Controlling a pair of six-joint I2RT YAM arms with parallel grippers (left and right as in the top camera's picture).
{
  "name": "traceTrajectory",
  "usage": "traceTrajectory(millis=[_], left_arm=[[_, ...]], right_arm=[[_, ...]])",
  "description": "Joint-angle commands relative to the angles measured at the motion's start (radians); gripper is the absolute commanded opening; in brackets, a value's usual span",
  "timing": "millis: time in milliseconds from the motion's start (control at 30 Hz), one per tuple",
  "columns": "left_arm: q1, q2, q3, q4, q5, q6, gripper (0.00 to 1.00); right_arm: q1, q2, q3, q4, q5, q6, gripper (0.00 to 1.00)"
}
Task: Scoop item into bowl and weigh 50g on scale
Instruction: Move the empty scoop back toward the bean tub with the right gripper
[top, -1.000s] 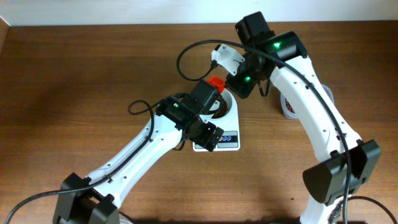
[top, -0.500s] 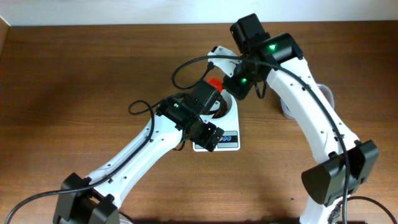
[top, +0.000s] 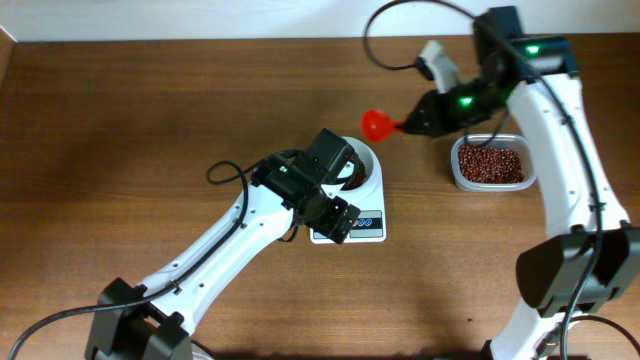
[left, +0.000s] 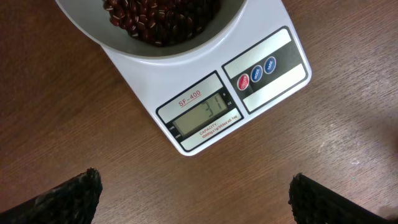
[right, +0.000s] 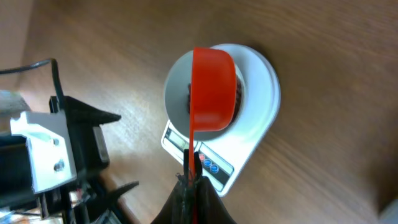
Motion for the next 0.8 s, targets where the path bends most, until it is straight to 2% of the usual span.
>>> traceTrajectory(millis=[0, 67, 167, 333, 533, 767], left_arm=[[0.000, 0.009, -0.004, 0.002, -0.007, 0.012, 0.99], [0.000, 0.009, -0.004, 0.002, -0.007, 0.012, 0.99], [0.000, 0.009, -0.004, 0.002, -0.007, 0.012, 0.99], [0.000, 0.009, -0.004, 0.002, -0.007, 0.012, 0.99], [0.000, 0.009, -0.004, 0.002, -0.007, 0.012, 0.99], [0.000, 0.009, -0.004, 0.002, -0.007, 0.012, 0.99]], right_arm=[[-0.117, -0.013, 0.023, -0.028, -0.040, 0.011, 0.04], [-0.190, -0.013, 0.023, -0.040, 0.026, 0.043, 0.04], [-0.273, -0.013, 0.023, -0.042, 0.236, 0.129, 0.04], [-0.311, -0.013, 0.017, -0.074, 0.534, 0.195, 0.04], [-0.309, -0.010, -0.016, -0.089, 0.709, 0.239, 0.04], [-0.309, -0.010, -0.187, 0.016, 0.714, 0.239, 0.04]])
